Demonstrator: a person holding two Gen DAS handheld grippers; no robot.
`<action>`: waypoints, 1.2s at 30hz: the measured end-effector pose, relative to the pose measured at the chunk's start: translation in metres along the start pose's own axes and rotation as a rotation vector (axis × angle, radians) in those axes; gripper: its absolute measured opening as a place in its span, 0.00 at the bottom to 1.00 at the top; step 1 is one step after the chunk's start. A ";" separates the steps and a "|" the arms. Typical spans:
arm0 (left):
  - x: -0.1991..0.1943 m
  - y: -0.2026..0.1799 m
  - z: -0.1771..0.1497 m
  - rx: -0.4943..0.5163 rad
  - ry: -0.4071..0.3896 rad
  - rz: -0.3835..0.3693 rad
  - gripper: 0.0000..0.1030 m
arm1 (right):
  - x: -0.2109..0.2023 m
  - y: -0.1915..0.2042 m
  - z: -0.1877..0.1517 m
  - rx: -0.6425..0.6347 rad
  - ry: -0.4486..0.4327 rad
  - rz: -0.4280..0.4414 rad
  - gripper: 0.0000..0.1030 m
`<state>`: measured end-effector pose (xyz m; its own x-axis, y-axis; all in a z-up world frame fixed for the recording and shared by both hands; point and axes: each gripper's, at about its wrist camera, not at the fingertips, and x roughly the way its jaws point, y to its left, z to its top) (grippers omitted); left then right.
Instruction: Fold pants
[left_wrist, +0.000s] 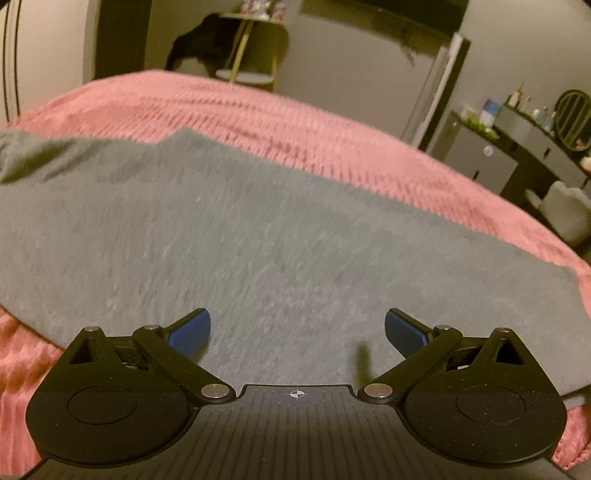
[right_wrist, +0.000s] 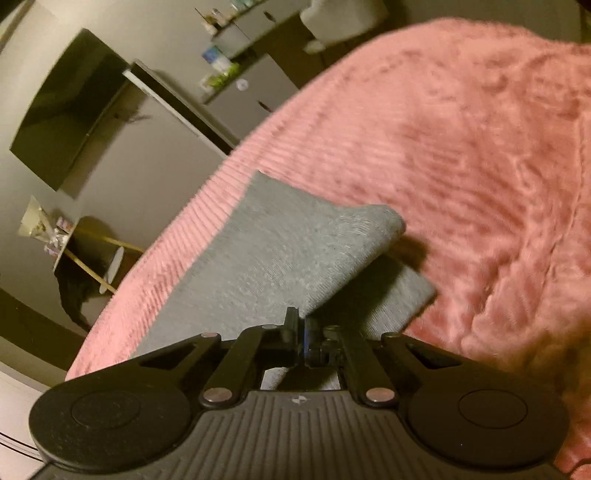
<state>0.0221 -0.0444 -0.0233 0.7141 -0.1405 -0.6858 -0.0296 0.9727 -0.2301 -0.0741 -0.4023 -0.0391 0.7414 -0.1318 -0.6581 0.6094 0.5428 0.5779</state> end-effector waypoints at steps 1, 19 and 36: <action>-0.001 -0.002 -0.001 0.012 -0.004 -0.007 1.00 | -0.001 0.000 -0.001 -0.011 0.003 -0.009 0.02; 0.021 -0.011 -0.007 0.091 0.113 0.033 1.00 | 0.014 -0.067 0.016 0.200 0.047 -0.092 0.30; 0.021 -0.009 -0.006 0.075 0.107 0.029 1.00 | 0.022 -0.045 0.025 0.142 -0.033 -0.004 0.22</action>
<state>0.0330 -0.0575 -0.0393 0.6352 -0.1271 -0.7618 0.0061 0.9872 -0.1596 -0.0782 -0.4505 -0.0682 0.7466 -0.1623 -0.6452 0.6441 0.4194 0.6397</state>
